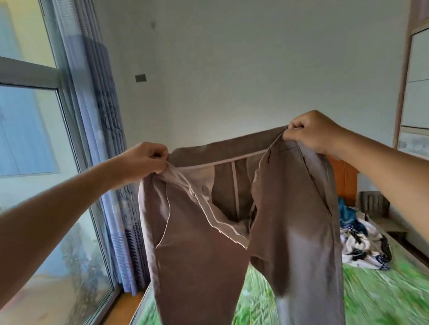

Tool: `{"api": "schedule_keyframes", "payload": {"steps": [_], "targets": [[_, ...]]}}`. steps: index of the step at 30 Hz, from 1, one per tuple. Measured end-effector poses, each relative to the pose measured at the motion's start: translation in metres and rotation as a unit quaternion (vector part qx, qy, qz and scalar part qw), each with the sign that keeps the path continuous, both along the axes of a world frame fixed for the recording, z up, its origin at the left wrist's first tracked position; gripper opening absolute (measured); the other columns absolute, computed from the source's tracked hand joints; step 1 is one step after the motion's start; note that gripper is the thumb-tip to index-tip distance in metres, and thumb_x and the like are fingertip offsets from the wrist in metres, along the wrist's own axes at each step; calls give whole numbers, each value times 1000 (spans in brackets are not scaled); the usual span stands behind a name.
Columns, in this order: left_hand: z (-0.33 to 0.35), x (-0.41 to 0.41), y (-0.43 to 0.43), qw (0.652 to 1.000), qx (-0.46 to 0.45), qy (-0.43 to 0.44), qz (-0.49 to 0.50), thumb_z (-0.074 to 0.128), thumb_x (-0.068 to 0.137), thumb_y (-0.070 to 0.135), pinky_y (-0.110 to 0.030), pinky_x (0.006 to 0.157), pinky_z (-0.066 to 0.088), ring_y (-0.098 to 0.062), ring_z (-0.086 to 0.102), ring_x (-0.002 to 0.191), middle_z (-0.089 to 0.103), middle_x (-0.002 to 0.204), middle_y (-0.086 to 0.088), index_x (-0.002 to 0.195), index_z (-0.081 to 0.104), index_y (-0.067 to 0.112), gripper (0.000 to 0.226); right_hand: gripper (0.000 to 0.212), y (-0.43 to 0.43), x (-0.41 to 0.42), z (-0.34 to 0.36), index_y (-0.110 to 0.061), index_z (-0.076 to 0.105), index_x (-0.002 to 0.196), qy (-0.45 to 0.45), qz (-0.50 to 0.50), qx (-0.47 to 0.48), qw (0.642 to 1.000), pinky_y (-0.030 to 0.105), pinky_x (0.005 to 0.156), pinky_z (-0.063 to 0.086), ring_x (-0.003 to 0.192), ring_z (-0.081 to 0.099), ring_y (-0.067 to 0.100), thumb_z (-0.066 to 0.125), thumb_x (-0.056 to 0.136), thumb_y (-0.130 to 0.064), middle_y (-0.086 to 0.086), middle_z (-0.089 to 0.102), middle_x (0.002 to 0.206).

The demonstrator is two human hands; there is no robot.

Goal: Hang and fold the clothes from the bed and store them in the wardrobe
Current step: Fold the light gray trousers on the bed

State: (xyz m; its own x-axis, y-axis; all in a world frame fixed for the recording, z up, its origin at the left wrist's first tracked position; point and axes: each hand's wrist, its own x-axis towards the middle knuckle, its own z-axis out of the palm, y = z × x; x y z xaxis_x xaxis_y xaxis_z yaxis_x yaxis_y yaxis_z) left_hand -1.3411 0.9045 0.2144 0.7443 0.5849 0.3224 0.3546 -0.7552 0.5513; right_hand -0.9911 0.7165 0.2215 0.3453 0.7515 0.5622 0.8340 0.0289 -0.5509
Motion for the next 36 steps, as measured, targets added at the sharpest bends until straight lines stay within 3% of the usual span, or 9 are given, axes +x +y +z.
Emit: {"api": "schedule_keyframes", "payload": {"steps": [5,12,17,20,23,25,28,33,36], "targets": [[-6,2,-11,995,44,56,-71,87,76,22,-19,51,37,-5,45,55,51,59,12,64,55,35,37,26,-16,3,2,-14,74,62,46,45,-74,995,27,65,48,61,63,7,75,87,-19,0,70,64],[-9,-2,-2,995,100,0,3,68,87,9,-22,50,28,-3,34,49,37,52,12,59,45,23,38,31,-26,14,-1,-2,69,64,-36,-9,-80,996,29,59,38,56,51,13,73,89,-18,7,56,59],[-6,-1,6,993,111,-19,46,58,80,-3,-24,51,27,-4,30,49,36,56,9,63,40,18,32,15,-19,10,-13,-15,75,78,-110,-23,-43,993,24,65,42,76,62,8,72,91,-21,-2,70,79],[-5,-3,2,977,195,83,-11,51,81,-11,-17,56,38,0,43,57,48,65,13,72,42,25,38,18,-16,7,-20,-28,60,88,-136,-19,-73,988,28,60,39,69,56,15,70,90,-14,2,63,80],[-12,-2,1,951,235,195,-54,50,92,-7,-24,84,49,1,55,84,58,92,16,74,58,34,46,36,-16,1,-24,-28,59,72,-177,-3,-151,972,38,67,46,76,58,27,54,82,7,0,61,78],[-19,4,-3,933,228,270,-67,48,93,-9,-26,98,44,-5,55,104,56,116,13,96,74,39,55,47,-14,-8,-28,-29,66,69,-225,-6,-217,950,45,76,52,84,61,24,43,77,11,-4,63,87],[-28,13,-11,913,221,339,-58,48,91,-2,-22,100,37,-2,48,110,49,121,22,133,61,42,62,57,-9,-23,-37,-36,74,99,-296,-20,-265,917,41,89,51,100,56,17,40,87,9,-10,56,109],[-44,31,-11,916,301,262,45,64,84,58,-27,74,50,-1,57,81,64,88,19,85,72,38,23,30,1,-42,-54,-25,70,100,-365,-34,-285,886,42,84,52,98,59,23,42,95,-14,-3,60,105],[-55,44,-10,920,317,216,86,77,78,51,-28,57,42,-12,55,72,56,75,13,66,52,31,34,33,9,-47,-68,-20,56,79,-407,-63,-254,875,36,62,47,81,59,21,54,92,-50,-3,56,86]]}}
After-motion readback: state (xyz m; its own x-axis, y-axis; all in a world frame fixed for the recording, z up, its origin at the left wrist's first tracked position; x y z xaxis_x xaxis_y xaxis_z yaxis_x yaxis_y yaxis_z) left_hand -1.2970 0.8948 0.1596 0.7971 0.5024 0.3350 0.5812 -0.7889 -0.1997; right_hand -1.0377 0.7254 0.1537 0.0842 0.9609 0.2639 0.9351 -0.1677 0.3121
